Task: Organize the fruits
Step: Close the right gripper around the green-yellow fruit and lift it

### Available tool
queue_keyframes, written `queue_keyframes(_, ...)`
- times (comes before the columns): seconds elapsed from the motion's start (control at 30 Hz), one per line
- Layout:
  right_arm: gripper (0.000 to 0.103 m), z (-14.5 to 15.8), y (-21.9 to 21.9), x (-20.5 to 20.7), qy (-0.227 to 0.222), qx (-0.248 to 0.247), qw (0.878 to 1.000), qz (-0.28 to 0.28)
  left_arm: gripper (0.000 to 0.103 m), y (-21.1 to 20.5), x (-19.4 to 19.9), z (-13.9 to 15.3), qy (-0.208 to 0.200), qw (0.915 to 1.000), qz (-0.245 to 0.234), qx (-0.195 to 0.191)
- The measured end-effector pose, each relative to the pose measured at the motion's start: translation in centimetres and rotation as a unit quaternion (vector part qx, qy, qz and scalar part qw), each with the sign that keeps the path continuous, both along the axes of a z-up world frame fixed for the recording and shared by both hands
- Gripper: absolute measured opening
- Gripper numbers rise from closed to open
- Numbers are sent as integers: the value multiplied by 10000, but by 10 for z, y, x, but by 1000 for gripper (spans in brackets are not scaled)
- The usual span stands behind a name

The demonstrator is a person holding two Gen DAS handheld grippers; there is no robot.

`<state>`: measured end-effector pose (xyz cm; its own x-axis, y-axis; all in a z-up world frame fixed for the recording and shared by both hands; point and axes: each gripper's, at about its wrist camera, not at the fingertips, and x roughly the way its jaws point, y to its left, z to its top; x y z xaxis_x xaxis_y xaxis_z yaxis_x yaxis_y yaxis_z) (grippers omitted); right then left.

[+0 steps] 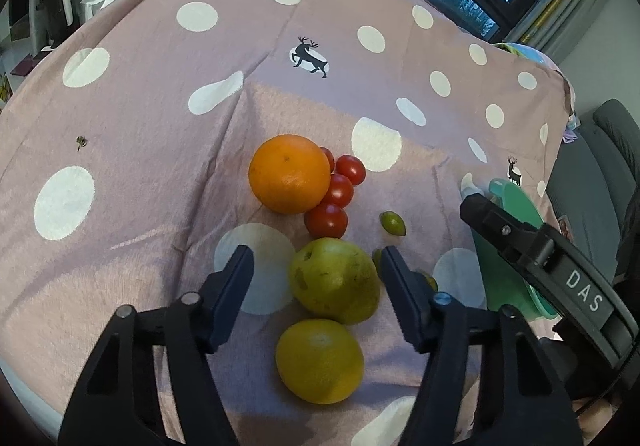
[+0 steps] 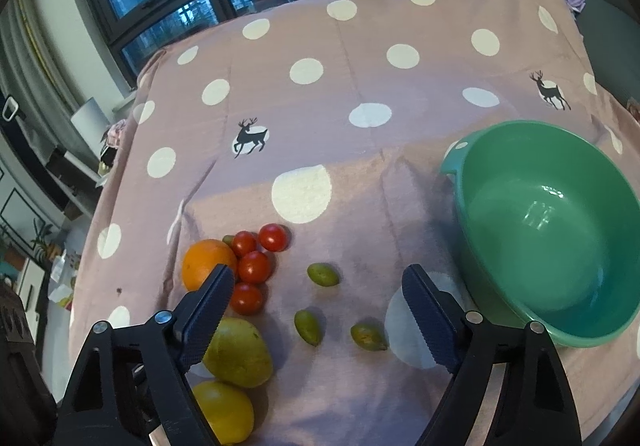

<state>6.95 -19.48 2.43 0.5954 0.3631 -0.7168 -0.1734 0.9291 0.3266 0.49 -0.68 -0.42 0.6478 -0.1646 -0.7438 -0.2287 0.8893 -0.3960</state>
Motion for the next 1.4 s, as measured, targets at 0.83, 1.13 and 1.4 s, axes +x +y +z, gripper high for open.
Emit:
queue_keyframes(0.83, 77, -29, 16, 16, 1209, 1449, 9782, 862, 55, 2, 3, -7, 256, 9995, -71, -145)
queue_keyframes(1.13, 67, -47, 39, 20, 1737, 1691, 9614, 1303, 55, -7, 10, -18, 517, 9976, -341, -316)
queue_keyframes(1.4, 67, -59, 36, 26, 2018, 1753, 9545, 1322, 56, -10, 16, -26, 619, 9946, -563, -612)
